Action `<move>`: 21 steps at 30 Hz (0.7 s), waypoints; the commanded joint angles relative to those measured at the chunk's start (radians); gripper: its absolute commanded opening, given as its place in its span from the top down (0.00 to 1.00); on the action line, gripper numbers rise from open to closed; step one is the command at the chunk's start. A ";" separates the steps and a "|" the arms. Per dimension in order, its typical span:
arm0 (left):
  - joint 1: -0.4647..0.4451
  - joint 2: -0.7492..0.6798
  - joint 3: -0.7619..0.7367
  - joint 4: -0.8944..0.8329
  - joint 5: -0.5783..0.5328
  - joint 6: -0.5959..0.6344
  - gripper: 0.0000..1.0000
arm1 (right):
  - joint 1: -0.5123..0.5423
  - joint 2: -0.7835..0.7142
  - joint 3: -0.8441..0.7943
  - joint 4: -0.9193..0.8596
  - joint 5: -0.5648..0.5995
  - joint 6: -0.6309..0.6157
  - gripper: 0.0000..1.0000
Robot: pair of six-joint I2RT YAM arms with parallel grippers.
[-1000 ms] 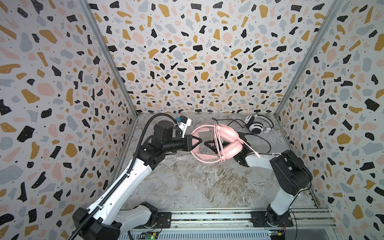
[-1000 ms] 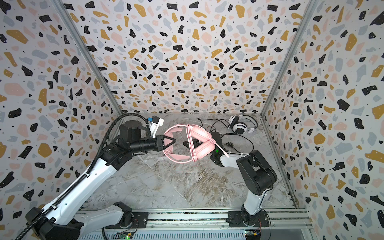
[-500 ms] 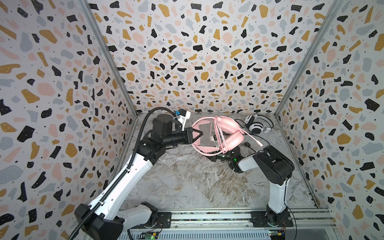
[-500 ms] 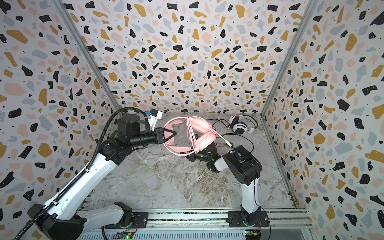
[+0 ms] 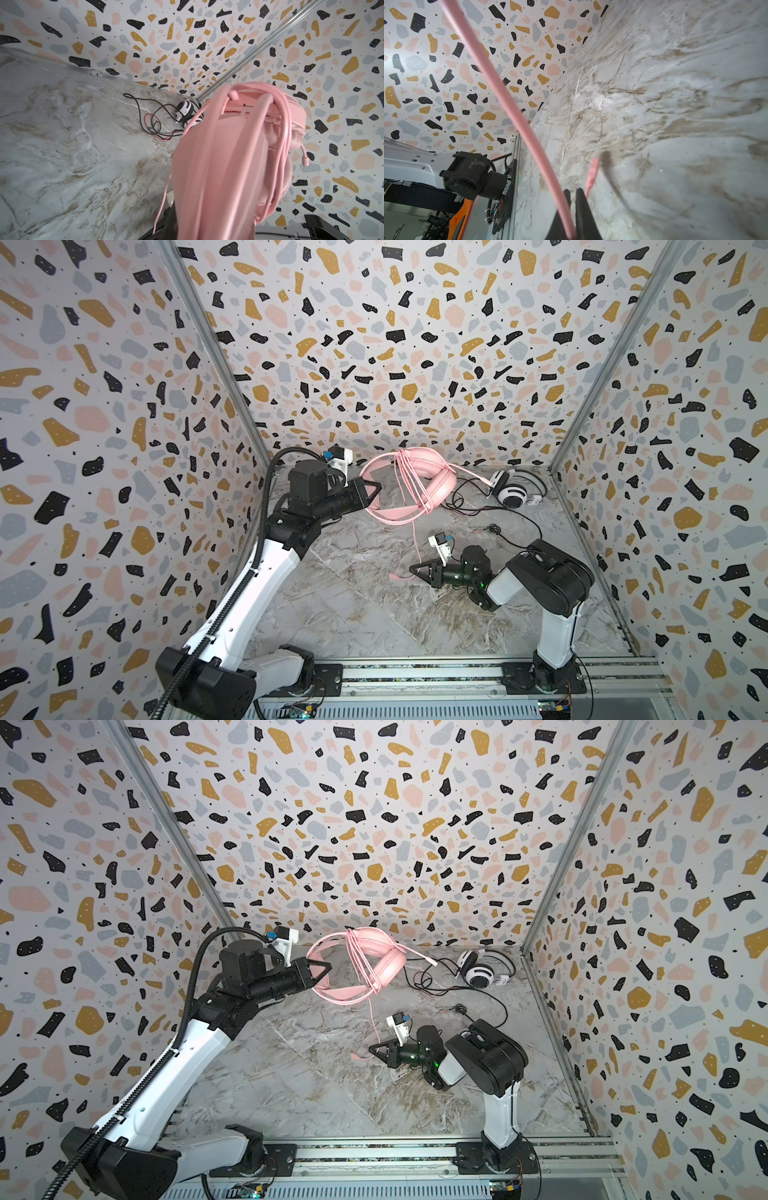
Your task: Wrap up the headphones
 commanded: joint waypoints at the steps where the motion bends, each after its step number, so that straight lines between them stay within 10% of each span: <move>1: 0.034 -0.005 -0.003 0.183 -0.020 -0.024 1.00 | 0.011 -0.084 -0.061 0.036 0.037 -0.003 0.92; 21: 0.232 0.012 -0.087 0.146 -0.075 0.077 1.00 | 0.062 -0.587 -0.087 -0.691 0.338 -0.298 1.00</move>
